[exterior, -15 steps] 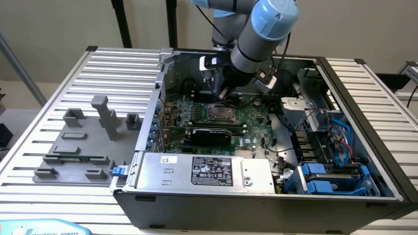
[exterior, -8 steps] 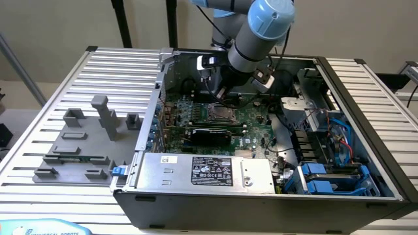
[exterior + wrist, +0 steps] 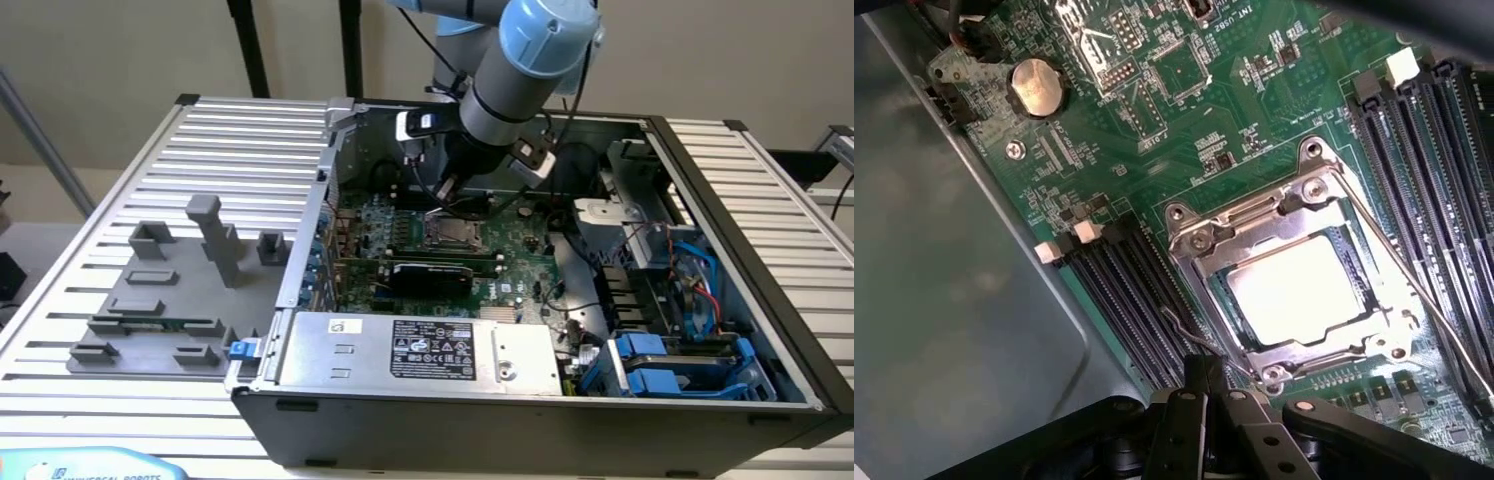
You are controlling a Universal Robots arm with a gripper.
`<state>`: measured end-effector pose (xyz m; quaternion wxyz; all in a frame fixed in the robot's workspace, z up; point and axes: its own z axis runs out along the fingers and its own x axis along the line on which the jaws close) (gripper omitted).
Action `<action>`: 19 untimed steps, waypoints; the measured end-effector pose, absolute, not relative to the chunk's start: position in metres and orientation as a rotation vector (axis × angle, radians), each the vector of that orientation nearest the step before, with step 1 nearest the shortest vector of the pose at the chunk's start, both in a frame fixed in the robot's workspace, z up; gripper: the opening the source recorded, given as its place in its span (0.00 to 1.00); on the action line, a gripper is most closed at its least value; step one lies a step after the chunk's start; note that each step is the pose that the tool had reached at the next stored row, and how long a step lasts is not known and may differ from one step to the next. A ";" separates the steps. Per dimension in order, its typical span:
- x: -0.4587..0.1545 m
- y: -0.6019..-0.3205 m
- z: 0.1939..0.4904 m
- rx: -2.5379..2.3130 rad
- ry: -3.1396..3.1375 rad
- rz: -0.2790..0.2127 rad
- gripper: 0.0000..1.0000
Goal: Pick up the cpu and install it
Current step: 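Install the first cpu locking lever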
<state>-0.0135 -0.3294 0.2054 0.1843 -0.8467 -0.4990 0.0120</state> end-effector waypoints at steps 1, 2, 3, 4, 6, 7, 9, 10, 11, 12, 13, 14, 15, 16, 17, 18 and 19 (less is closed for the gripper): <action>-0.014 -0.330 0.206 -2.387 -1.407 0.034 0.11; -0.015 -0.330 0.206 -2.387 -1.407 0.034 0.11; -0.016 -0.331 0.207 -2.387 -1.407 0.034 0.11; -0.016 -0.331 0.207 -2.387 -1.407 0.034 0.11; -0.016 -0.332 0.207 -2.387 -1.407 0.034 0.11; -0.016 -0.333 0.207 -2.387 -1.407 0.034 0.11; -0.016 -0.334 0.207 -2.387 -1.407 0.034 0.11; -0.016 -0.334 0.207 -2.387 -1.407 0.034 0.11; -0.016 -0.334 0.207 -2.387 -1.407 0.034 0.11; -0.016 -0.334 0.207 -2.387 -1.407 0.034 0.11; -0.015 -0.334 0.207 -2.387 -1.407 0.034 0.11; -0.015 -0.334 0.207 -2.387 -1.407 0.034 0.11; -0.014 -0.334 0.207 -2.387 -1.407 0.034 0.11; -0.012 -0.334 0.207 -2.387 -1.407 0.034 0.11; -0.011 -0.334 0.207 -2.387 -1.407 0.034 0.11; -0.010 -0.334 0.207 -2.387 -1.407 0.034 0.11; -0.008 -0.334 0.207 -2.387 -1.407 0.034 0.11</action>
